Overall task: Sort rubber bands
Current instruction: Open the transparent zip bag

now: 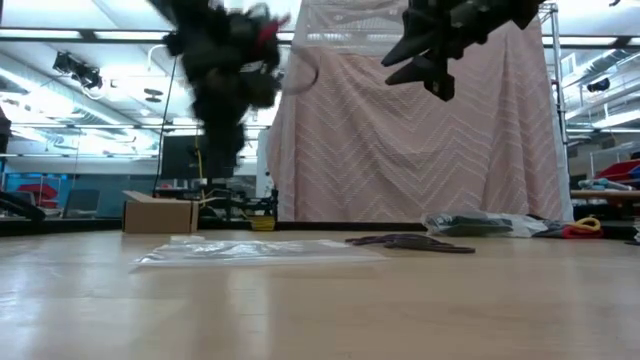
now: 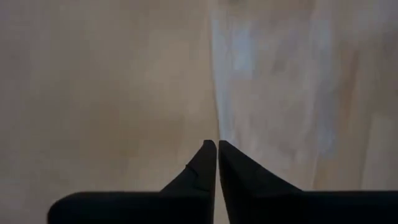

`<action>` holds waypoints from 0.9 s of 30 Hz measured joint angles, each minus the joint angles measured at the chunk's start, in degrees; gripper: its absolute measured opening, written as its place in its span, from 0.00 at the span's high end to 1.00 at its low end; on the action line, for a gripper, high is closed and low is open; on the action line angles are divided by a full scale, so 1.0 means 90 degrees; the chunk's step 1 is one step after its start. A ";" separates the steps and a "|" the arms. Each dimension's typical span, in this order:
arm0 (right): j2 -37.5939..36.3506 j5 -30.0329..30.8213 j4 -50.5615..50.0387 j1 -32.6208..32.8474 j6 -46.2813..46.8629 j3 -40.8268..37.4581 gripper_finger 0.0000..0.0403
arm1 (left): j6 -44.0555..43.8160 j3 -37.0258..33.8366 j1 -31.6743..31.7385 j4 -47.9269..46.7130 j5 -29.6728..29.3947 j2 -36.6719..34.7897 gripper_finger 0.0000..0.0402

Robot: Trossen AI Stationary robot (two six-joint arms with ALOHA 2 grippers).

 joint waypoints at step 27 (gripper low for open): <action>0.0002 0.0031 -0.0210 -0.0299 -0.0645 -0.0002 0.69 | -0.2096 -0.1578 -0.1499 0.2573 -0.1004 0.0191 0.57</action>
